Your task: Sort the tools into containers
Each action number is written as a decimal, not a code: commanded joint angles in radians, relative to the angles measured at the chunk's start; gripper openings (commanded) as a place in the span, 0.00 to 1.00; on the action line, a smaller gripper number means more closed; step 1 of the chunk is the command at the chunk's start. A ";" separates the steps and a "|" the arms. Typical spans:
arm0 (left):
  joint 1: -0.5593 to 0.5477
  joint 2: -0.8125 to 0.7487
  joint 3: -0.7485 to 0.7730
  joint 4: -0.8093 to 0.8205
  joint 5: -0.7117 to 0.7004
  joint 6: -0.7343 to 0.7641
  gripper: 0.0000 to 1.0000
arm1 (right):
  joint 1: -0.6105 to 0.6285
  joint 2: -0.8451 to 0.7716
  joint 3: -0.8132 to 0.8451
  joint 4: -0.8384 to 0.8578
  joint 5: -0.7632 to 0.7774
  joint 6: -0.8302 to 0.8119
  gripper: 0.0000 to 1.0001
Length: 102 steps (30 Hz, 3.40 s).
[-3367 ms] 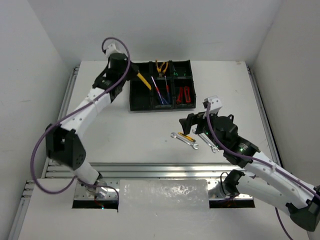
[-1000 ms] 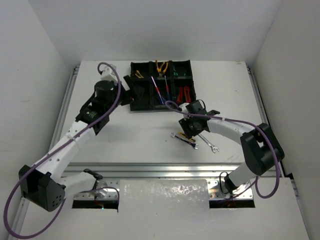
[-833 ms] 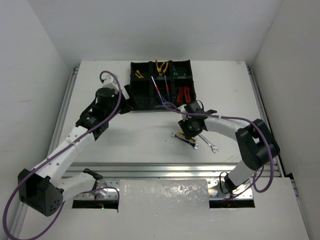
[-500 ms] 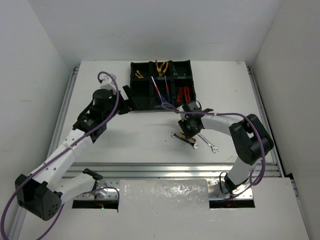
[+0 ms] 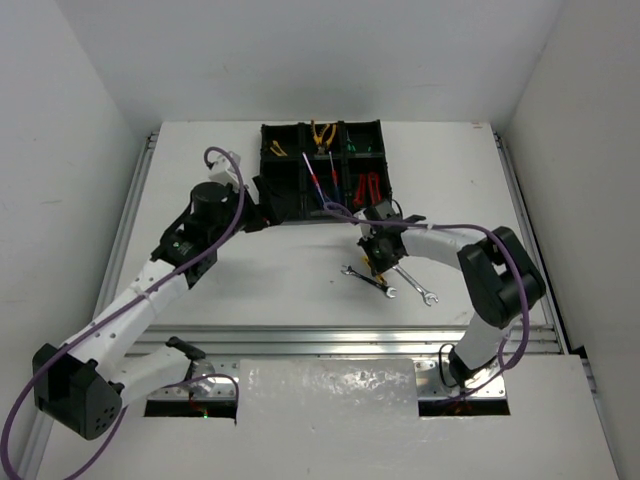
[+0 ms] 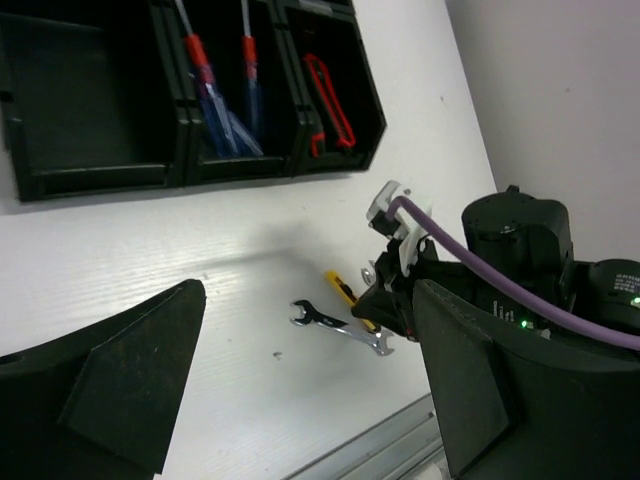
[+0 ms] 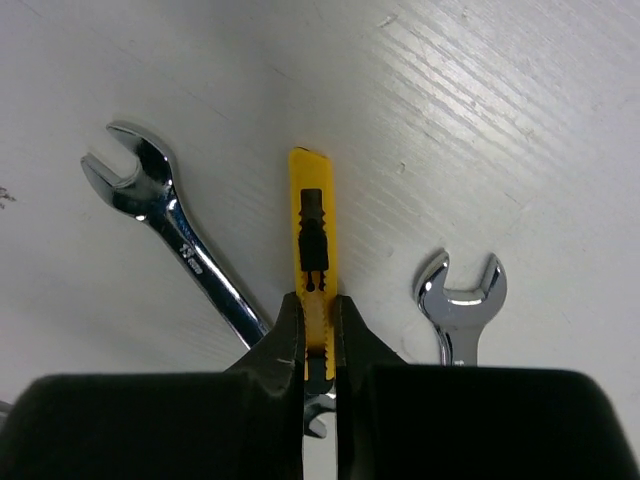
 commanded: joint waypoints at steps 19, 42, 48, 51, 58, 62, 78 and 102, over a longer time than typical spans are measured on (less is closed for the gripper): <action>-0.329 0.240 -0.128 0.619 0.032 -0.276 0.78 | 0.063 -0.729 -0.235 0.278 -0.158 0.197 0.00; -0.378 0.372 -0.016 0.536 0.015 -0.254 0.00 | 0.186 -0.717 -0.186 0.352 -0.070 0.241 0.08; -0.342 0.422 0.125 0.360 -0.111 -0.173 0.00 | 0.186 -0.720 -0.151 0.262 0.035 0.215 0.99; -0.169 0.484 0.229 0.264 -0.095 -0.148 0.00 | 0.180 -0.755 -0.141 0.162 0.223 0.220 0.99; 0.076 0.773 0.673 0.057 -0.255 -0.055 0.00 | 0.163 -0.907 -0.190 0.071 0.336 0.230 0.99; 0.149 0.999 0.966 0.057 -0.379 0.023 0.00 | 0.161 -0.915 -0.203 0.050 0.266 0.235 0.99; 0.209 1.527 1.525 0.212 -0.398 0.195 0.29 | 0.160 -0.921 -0.293 0.102 0.195 0.244 0.99; -0.028 0.381 0.491 0.090 -0.151 0.015 0.94 | 0.169 -0.384 -0.093 -0.134 0.045 0.007 0.78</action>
